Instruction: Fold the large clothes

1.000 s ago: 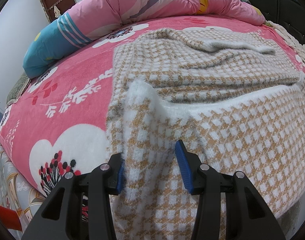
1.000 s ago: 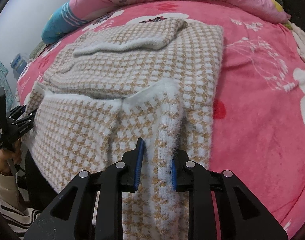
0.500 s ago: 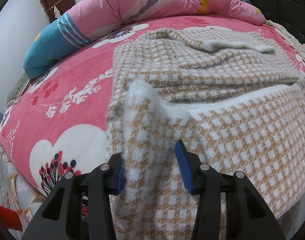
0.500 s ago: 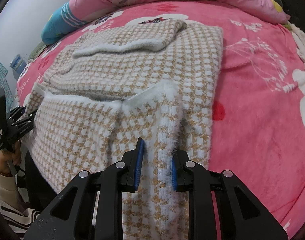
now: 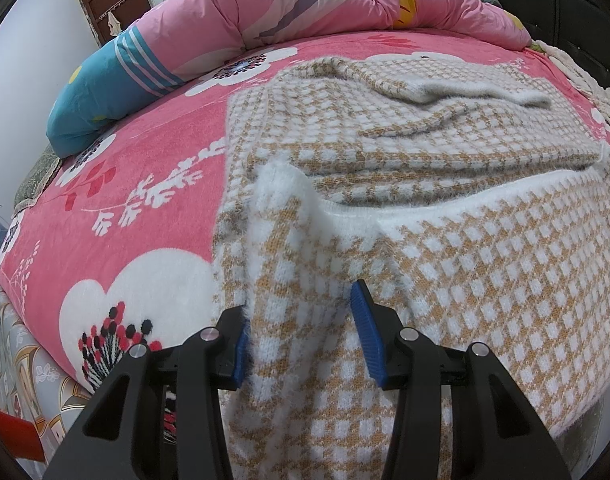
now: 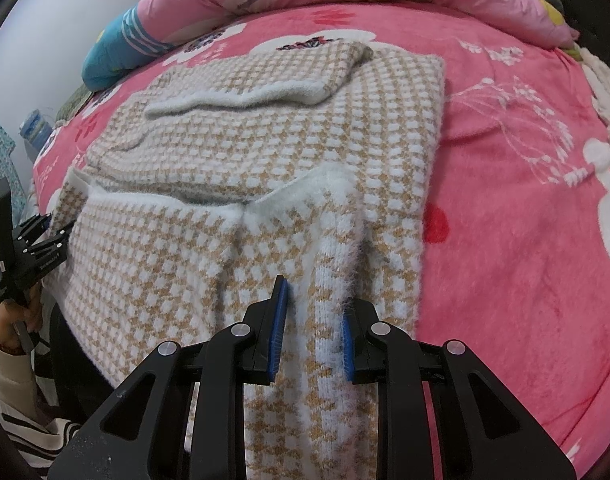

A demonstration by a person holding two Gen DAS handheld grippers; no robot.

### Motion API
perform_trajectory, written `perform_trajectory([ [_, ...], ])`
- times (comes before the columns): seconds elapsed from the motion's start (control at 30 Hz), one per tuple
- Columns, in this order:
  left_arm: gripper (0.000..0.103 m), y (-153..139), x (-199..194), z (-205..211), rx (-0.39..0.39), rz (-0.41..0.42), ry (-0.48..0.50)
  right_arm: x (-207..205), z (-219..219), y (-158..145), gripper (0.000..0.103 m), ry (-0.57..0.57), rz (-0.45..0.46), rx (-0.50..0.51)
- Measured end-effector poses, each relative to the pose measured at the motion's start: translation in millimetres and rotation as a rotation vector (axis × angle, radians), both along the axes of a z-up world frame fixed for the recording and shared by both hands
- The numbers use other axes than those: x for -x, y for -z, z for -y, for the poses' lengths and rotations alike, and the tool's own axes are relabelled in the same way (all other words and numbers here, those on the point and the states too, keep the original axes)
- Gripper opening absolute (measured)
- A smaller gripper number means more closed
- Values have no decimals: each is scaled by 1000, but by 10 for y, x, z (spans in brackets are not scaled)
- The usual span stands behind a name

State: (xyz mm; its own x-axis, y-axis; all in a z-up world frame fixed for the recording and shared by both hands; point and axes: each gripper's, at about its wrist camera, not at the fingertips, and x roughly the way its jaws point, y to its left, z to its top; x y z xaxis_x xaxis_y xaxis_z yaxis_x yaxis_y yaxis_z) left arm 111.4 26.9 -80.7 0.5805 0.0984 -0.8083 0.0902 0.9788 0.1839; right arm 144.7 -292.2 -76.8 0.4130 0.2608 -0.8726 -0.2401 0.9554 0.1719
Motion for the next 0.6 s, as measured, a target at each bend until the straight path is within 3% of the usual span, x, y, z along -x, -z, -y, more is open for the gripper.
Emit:
perform_trajectory([
  [0.6, 44, -3, 3, 9, -2, 0, 1, -12, -23, -4, 22, 1, 2, 5],
])
